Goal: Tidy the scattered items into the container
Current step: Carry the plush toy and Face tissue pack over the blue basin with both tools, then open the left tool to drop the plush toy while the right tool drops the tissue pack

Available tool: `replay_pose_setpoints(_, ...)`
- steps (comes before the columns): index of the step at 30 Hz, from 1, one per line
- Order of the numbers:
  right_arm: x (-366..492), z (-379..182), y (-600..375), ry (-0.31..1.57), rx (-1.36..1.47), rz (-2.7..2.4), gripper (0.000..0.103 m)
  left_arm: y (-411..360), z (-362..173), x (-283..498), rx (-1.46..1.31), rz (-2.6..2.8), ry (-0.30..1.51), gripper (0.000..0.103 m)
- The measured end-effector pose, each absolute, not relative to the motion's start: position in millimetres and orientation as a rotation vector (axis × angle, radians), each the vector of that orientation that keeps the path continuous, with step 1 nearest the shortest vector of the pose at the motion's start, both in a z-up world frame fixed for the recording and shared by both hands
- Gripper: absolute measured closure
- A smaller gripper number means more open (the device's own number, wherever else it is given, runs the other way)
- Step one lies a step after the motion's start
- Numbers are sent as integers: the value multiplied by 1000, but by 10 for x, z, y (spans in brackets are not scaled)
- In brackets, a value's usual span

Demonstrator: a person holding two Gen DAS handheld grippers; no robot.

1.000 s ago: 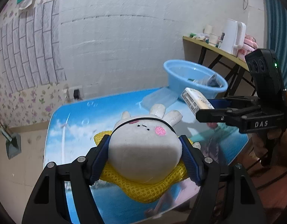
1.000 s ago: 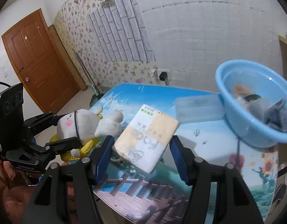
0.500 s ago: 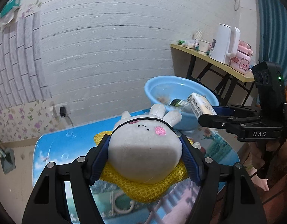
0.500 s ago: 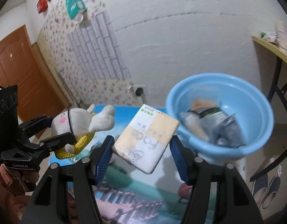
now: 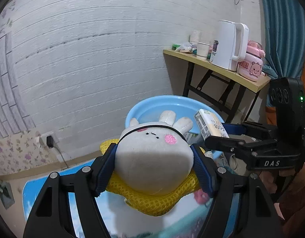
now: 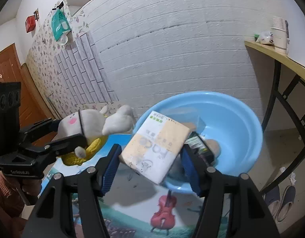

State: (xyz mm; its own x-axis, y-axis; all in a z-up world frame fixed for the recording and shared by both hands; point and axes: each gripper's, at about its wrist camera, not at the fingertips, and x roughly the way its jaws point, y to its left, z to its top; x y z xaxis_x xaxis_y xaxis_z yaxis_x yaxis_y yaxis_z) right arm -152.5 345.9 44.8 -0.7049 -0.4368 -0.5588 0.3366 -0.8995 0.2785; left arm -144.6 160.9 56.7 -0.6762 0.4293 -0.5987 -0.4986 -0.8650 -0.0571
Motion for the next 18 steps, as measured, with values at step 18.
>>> replay_pose_setpoints(18,-1900,171,3969,-324,890,-2628,41,2281,216,-1959,-906,2442,277,27)
